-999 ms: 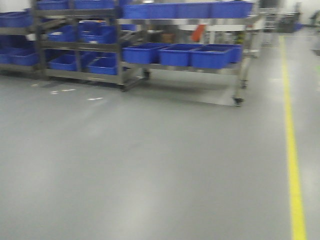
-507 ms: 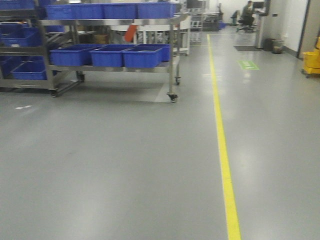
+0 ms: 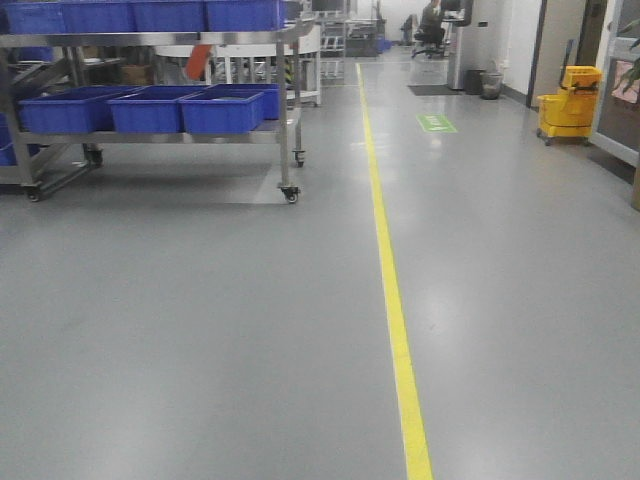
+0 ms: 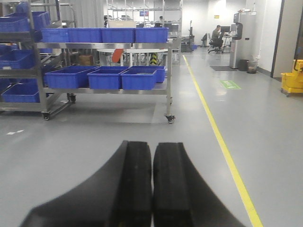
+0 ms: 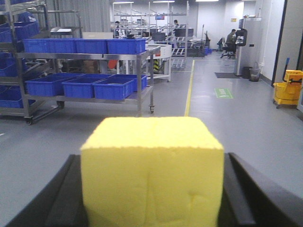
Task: Place yellow foam block on left shelf second layer
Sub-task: 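Drive the base away from the table carrying the cube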
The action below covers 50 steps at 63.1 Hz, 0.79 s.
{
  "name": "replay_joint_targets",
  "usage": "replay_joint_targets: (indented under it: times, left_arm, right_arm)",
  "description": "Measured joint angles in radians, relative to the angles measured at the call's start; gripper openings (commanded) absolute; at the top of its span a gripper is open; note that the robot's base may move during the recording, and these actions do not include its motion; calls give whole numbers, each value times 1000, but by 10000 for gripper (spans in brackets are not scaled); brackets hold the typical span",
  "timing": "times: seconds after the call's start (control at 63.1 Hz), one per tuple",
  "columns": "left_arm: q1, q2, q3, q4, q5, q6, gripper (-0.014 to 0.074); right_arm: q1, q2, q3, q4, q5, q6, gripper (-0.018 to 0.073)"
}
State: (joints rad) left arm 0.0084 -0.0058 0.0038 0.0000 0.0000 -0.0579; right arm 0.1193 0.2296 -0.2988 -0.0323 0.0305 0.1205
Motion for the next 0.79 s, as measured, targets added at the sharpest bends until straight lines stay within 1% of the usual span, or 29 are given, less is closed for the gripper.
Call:
replay_joint_targets:
  times: [0.793]
  left_arm:
    - [0, 0, 0, 0, 0, 0, 124]
  right_arm:
    - [0, 0, 0, 0, 0, 0, 501]
